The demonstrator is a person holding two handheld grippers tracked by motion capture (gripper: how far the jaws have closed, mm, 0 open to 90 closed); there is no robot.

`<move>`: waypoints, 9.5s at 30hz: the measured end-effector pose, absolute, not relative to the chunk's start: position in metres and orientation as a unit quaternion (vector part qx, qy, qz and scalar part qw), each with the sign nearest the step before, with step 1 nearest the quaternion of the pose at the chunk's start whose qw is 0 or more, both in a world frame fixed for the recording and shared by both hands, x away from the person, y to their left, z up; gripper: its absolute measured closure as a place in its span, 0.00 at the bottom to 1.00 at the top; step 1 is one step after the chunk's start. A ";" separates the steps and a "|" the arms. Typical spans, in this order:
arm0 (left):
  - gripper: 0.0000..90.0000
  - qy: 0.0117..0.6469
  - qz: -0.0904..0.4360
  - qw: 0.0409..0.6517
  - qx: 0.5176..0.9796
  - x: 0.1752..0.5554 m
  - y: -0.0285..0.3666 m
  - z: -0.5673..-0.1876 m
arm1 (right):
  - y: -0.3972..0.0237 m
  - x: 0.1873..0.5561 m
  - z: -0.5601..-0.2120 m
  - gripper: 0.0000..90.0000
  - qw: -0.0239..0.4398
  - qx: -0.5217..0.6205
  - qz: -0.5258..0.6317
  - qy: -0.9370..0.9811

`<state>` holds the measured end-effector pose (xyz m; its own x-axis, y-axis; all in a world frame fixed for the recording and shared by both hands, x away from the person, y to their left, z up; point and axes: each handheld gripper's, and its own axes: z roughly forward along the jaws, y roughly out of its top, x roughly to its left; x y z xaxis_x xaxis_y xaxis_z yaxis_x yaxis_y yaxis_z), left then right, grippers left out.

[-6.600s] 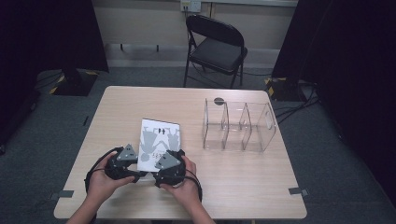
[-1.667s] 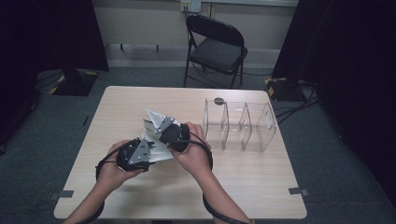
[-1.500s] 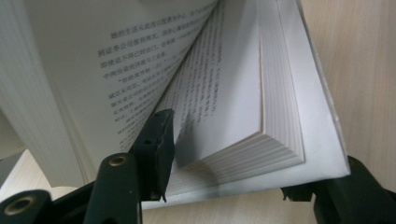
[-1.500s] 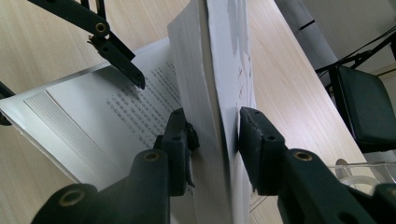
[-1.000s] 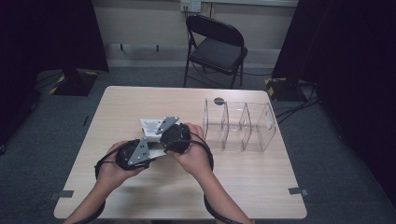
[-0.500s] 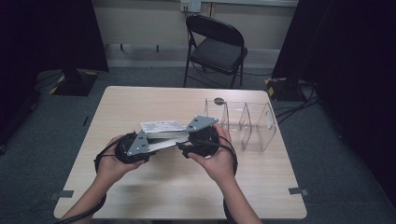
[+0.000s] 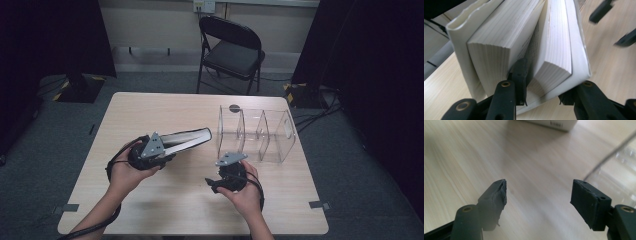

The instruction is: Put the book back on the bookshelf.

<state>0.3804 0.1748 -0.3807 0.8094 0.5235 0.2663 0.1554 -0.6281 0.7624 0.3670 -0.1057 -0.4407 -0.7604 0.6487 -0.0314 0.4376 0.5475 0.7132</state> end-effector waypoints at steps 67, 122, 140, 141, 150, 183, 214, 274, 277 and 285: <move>0.81 0.212 0.117 0.319 0.916 0.384 0.185 -0.332 | -0.127 0.359 -0.499 0.12 0.143 0.343 0.358 0.857; 0.81 0.198 0.052 0.154 0.967 0.398 0.147 -0.310 | -0.126 0.359 -0.501 0.12 0.147 0.343 0.366 0.852; 0.81 0.144 0.056 0.163 0.974 0.393 0.152 -0.312 | -0.123 0.359 -0.501 0.12 0.152 0.354 0.365 0.848; 0.81 0.139 0.056 0.161 0.976 0.394 0.153 -0.311 | -0.123 0.359 -0.501 0.12 0.151 0.356 0.364 0.847; 0.81 0.122 0.052 0.167 0.977 0.395 0.158 -0.312 | -0.117 0.366 -0.492 0.16 0.133 0.348 0.325 0.869; 0.81 0.119 0.047 0.175 0.976 0.386 0.168 -0.312 | -0.079 0.392 -0.392 0.23 0.102 0.222 0.348 0.905; 0.72 0.142 0.037 0.188 0.971 0.388 0.178 -0.314 | -0.050 0.423 -0.334 0.26 0.051 0.133 0.370 0.918; 0.25 0.242 0.067 0.266 0.931 0.391 0.228 -0.374 | -0.012 0.418 -0.311 0.56 0.040 0.159 0.238 0.957; 0.24 0.236 0.064 0.269 0.932 0.392 0.230 -0.377 | -0.015 0.417 -0.308 0.57 0.038 0.160 0.220 0.962; 0.24 0.247 0.074 0.271 0.928 0.391 0.231 -0.382 | -0.023 0.413 -0.309 0.54 0.040 0.182 0.222 0.957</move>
